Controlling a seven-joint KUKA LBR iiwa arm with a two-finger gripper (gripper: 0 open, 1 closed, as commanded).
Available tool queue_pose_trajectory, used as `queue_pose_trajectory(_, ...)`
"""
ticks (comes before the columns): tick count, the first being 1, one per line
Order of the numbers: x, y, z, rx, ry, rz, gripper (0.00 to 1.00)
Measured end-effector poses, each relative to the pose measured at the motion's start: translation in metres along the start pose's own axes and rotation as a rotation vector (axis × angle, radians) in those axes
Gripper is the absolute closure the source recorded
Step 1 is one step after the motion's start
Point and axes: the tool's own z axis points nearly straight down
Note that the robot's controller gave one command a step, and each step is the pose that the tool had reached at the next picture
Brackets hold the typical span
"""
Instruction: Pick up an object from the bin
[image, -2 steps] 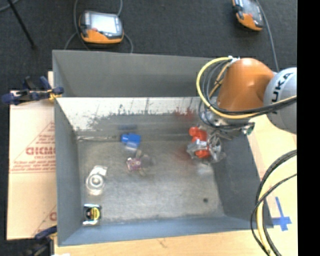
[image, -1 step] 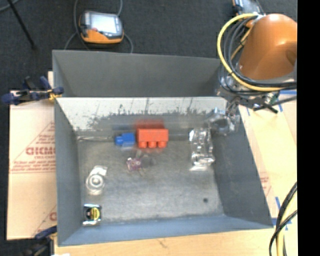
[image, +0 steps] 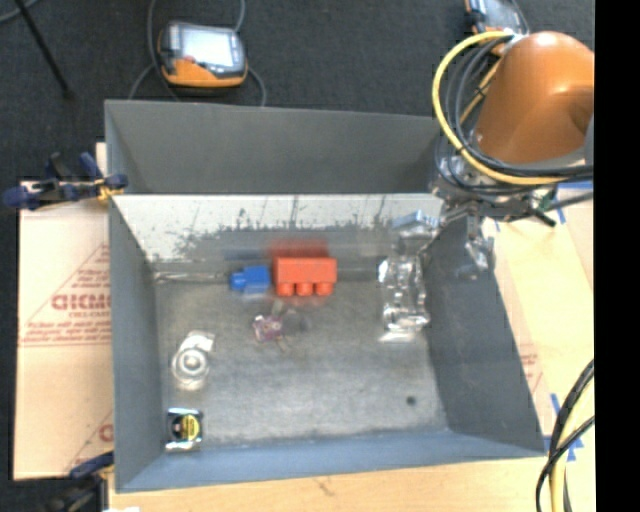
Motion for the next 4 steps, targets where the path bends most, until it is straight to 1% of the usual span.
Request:
queue_pose_trajectory(1, -0.056, 0.020, -0.002, -0.002, -0.001, 0.096, 0.00)
queue_pose_trajectory(2, -0.105, 0.045, 0.031, -0.004, -0.001, 0.186, 0.00)
queue_pose_trajectory(3, -0.011, 0.010, 0.120, -0.005, 0.006, 0.220, 0.00)
queue_pose_trajectory(4, -0.019, 0.002, 0.030, 0.007, 0.000, -0.001, 0.00)
